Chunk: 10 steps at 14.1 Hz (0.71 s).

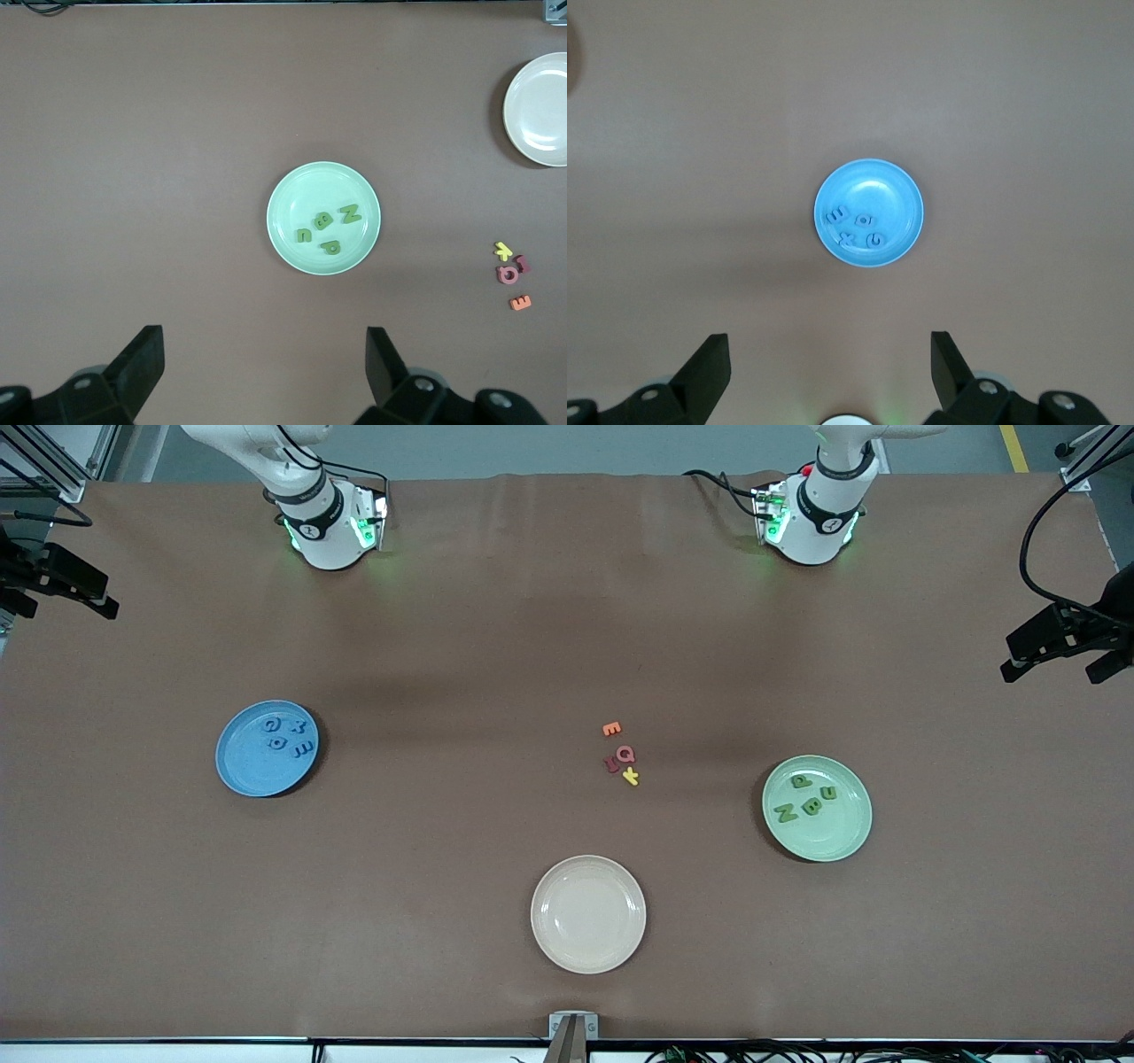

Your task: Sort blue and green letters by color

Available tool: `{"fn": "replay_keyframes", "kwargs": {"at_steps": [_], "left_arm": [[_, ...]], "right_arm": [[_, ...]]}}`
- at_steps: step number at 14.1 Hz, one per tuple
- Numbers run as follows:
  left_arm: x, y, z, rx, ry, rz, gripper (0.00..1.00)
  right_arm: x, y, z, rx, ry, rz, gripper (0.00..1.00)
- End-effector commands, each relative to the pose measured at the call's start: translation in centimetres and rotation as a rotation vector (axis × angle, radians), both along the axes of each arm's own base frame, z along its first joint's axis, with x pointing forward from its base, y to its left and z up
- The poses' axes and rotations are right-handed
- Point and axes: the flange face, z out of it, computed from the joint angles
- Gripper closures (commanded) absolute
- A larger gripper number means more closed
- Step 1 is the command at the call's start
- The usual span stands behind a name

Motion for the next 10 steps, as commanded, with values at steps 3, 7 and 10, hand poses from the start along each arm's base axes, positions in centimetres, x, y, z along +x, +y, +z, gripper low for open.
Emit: {"fn": "replay_keyframes", "kwargs": {"at_steps": [3, 7, 10], "left_arm": [[-0.13, 0.06, 0.17, 0.006, 0.005, -0.009, 0.00], [-0.15, -0.01, 0.23, 0.008, 0.005, -0.010, 0.00], [-0.14, 0.08, 0.23, 0.008, 0.005, -0.008, 0.00]], "right_arm": [[-0.56, -0.23, -0.04, 0.019, -0.002, 0.006, 0.00], [-0.83, -0.07, -0.64, 0.032, 0.017, -0.005, 0.00], [-0.88, -0.18, -0.79, 0.036, 0.028, -0.011, 0.00]]}}
